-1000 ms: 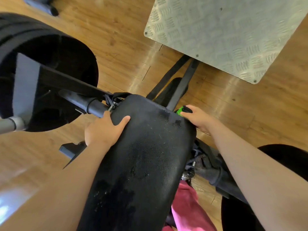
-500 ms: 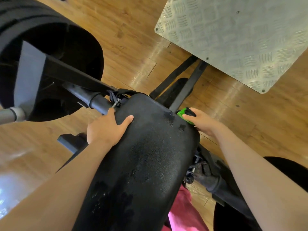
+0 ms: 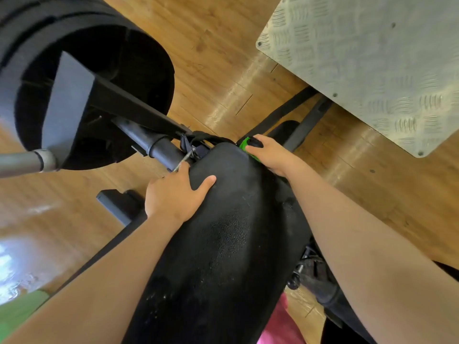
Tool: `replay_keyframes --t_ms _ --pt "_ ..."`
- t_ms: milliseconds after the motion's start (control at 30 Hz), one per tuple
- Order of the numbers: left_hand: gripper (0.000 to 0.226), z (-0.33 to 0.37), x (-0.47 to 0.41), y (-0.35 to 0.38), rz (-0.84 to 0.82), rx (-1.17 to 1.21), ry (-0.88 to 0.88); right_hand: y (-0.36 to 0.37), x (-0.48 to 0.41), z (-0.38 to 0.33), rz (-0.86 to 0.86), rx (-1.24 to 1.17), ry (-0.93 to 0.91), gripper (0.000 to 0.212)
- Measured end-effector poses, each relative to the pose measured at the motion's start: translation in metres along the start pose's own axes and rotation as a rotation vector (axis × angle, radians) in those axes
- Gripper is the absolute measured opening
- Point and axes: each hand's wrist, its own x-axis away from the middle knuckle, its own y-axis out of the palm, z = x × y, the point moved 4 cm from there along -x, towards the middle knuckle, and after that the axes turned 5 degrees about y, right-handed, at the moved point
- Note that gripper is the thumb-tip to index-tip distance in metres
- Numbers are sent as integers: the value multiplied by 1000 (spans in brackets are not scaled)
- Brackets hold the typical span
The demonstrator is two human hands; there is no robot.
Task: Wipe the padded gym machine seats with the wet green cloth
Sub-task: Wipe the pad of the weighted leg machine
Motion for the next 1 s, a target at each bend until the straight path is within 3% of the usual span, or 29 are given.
replay_keyframes --t_ms 167,267,367,467,533,800,1000 --pt "69 1 1 -2 16 -30 22 -13 -2 35 -68 -71 114 62" --pt "68 2 2 -2 36 -34 32 -16 -1 43 -88 -92 143 58" --pt "68 3 1 -2 44 -39 37 -5 -12 17 -59 -28 25 37" --pt "67 3 1 -1 54 -29 41 11 -31 -15 -70 28 -76 38" --pt "67 2 2 0 63 -19 49 21 -38 -33 -130 61 -98 44" --pt "72 2 0 -2 54 -13 64 56 -29 -89 -471 479 -296 32" --pt "70 2 2 -2 43 -8 65 51 -39 -83 -438 476 -225 33"
